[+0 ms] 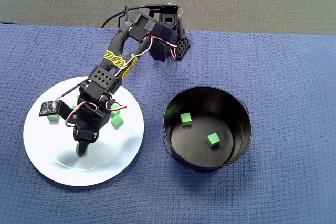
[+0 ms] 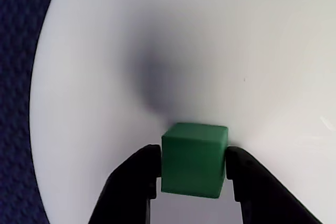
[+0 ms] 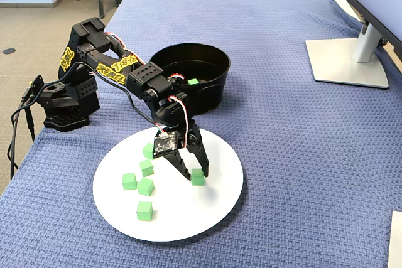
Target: Pick up the green cubes from the white plate and place them in the black recipient
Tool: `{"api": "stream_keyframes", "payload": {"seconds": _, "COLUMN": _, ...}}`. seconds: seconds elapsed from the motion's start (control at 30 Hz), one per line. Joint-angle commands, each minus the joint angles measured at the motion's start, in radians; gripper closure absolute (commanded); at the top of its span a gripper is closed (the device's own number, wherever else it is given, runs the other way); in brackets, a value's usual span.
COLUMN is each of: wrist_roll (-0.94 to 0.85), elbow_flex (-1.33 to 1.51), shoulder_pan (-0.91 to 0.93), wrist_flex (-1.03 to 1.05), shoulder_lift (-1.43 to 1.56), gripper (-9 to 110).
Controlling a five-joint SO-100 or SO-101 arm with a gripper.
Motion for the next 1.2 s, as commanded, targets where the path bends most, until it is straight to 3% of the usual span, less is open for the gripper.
{"api": "stream_keyframes", "payload": {"seconds": 0.0, "wrist_roll": -0.018, "elbow_flex": -0.037, "shoulder_pan": 0.009, "wrist_flex": -0.028, "shoulder_lift": 0.031, "gripper": 98}}
{"api": "stream_keyframes", "payload": {"seconds": 0.43, "wrist_roll": -0.002, "elbow_flex": -0.015, "shoulder_pan": 0.015, "wrist_flex": -0.051, "shoulder_lift": 0.063, "gripper": 102}}
{"api": "stream_keyframes", "payload": {"seconds": 0.53, "wrist_roll": 0.003, "elbow_flex": -0.054, "shoulder_pan": 0.025, "wrist_flex": 0.044, "shoulder_lift": 0.146, "gripper": 102}}
{"api": "stream_keyframes", "payload": {"seconds": 0.77, "wrist_roll": -0.028, "elbow_flex": 0.152, "shoulder_pan": -0.008, "wrist_flex": 0.221, "shoulder_lift": 0.594, "gripper": 102}}
{"api": "stream_keyframes", "payload": {"seconds": 1.0, "wrist_roll": 0.109, "elbow_flex": 0.472, "shoulder_pan": -0.124, "wrist_flex": 0.245, "shoulder_lift": 1.014, "gripper": 102}}
{"api": "stream_keyframes", "payload": {"seconds": 1.17, "wrist_roll": 0.261, "elbow_flex": 0.545, "shoulder_pan": -0.334, "wrist_flex": 0.330, "shoulder_lift": 1.200, "gripper": 102}}
